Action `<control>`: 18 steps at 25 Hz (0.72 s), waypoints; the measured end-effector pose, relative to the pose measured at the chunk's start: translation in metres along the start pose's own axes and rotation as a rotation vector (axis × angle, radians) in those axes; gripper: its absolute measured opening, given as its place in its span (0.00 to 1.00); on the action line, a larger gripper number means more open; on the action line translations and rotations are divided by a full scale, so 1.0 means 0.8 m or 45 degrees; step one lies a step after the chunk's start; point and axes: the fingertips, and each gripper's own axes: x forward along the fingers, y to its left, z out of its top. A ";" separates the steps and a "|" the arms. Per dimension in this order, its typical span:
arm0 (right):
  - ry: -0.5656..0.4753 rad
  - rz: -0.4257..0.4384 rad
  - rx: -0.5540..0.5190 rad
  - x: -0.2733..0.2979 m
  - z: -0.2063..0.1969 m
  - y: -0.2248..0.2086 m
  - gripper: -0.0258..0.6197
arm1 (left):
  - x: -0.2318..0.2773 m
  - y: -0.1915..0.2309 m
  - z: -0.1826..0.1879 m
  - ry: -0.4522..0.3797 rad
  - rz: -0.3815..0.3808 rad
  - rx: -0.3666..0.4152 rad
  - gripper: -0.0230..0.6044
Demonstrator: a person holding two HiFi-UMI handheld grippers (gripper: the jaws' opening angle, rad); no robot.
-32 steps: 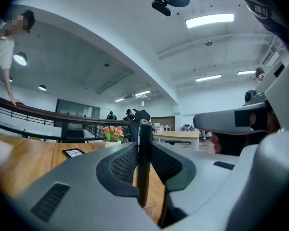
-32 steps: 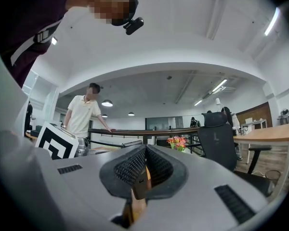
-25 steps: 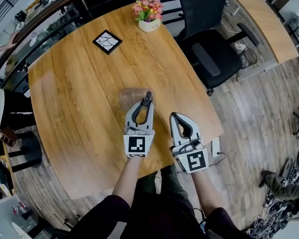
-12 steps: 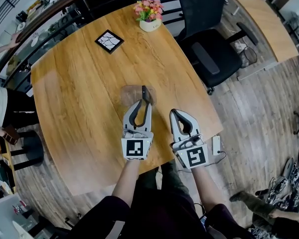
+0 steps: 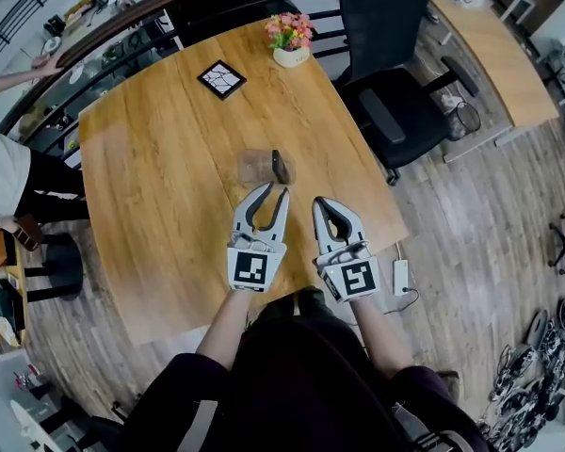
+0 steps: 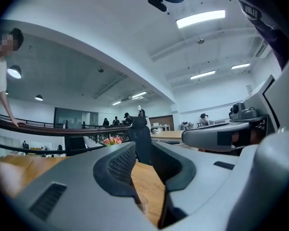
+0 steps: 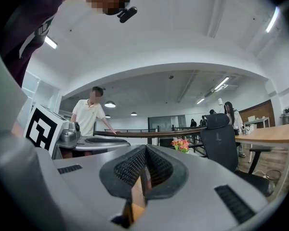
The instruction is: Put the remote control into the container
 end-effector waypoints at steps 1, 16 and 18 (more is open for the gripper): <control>-0.009 0.002 -0.001 -0.003 0.004 0.002 0.07 | -0.003 -0.001 0.008 -0.034 0.002 0.003 0.17; -0.140 0.059 -0.047 -0.013 0.070 0.031 0.07 | -0.053 -0.017 0.108 -0.309 0.034 -0.054 0.13; -0.148 0.071 -0.051 -0.013 0.073 0.035 0.07 | -0.059 -0.012 0.116 -0.332 0.058 -0.071 0.06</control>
